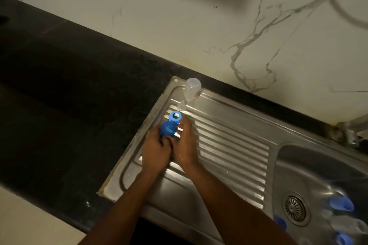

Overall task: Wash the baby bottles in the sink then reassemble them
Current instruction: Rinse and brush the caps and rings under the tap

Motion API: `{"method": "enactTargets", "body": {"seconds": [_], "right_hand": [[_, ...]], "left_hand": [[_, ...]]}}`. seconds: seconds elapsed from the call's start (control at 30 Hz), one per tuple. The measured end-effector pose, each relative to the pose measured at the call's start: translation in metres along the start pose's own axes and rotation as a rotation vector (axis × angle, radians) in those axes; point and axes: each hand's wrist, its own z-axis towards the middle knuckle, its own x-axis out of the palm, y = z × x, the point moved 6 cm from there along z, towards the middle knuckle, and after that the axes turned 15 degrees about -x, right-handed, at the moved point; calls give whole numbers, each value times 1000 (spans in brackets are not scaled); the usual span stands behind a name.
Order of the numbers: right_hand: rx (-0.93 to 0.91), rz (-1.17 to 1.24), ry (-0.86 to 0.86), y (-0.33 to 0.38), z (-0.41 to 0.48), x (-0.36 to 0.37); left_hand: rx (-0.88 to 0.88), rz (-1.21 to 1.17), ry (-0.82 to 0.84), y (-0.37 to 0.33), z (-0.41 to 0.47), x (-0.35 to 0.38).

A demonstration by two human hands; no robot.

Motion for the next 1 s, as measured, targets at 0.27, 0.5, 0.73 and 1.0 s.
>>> {"method": "enactTargets", "body": {"seconds": [0.27,0.5,0.73,1.0], "right_hand": [[-1,-56,103,-31,-26,-40],[-146,-175,16,-62,-72,-140],[-39,-289,-131,-139,-138,-296],[358,-268,287,-257,-225,-375]], "left_hand": [[234,158,-63,-11,-61,28],[643,401,140,-51,-114,114],[877,467,383,-102,-221,249],[579,922,647,-45,-276,382]]}}
